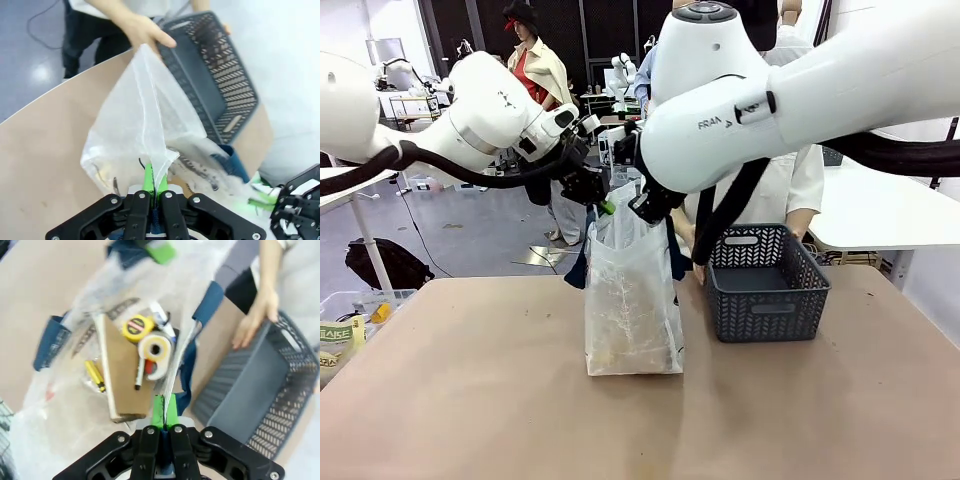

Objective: Transfer purchased items from the store into the shopping bag.
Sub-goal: Move the Reusable shopping bag to the right side of the table.

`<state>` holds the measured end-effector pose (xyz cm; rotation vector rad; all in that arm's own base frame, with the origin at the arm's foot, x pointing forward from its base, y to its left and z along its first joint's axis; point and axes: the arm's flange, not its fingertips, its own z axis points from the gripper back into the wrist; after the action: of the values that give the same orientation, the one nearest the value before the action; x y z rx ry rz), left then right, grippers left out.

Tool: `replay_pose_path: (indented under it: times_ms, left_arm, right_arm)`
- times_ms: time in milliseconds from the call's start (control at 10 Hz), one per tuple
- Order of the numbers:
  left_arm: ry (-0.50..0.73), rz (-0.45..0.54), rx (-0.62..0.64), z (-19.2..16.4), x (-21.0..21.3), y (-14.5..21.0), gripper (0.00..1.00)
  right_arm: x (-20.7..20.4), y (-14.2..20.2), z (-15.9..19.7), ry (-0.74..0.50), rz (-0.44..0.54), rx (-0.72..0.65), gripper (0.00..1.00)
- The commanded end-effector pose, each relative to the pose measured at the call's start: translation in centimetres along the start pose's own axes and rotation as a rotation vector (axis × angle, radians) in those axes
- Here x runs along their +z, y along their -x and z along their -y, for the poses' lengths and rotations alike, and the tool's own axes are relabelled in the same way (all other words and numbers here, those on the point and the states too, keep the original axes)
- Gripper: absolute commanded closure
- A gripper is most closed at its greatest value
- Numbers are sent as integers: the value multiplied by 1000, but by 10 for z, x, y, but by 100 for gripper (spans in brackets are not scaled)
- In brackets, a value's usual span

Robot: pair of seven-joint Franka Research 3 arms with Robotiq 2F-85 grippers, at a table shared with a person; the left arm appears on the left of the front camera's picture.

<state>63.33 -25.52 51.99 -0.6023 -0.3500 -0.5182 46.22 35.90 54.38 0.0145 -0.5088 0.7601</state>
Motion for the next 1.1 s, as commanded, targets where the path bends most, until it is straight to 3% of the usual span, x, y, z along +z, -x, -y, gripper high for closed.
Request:
replay_pose_path:
  times_ms: [0,200,300,500,700,1000]
  left_arm:
    - [120,22,-6,-15,-2,-3,100]
    - [195,22,-29,-22,-6,-3,100]
    - [204,28,-22,-24,-7,-5,95]
    - [253,8,-29,-27,-13,-6,55]
    - [342,43,-55,-33,-15,-10,55]
    - [407,17,-71,-39,-19,-12,55]
  right_arm:
    - [-4,-20,16,-109,9,134,100]
    - [-10,-32,14,-164,28,235,100]
    - [-16,-38,15,-175,22,246,100]
    - [-24,-44,13,-198,0,270,100]
    - [-28,-50,9,-197,-12,298,100]
    - [-32,-58,-1,-209,-29,349,100]
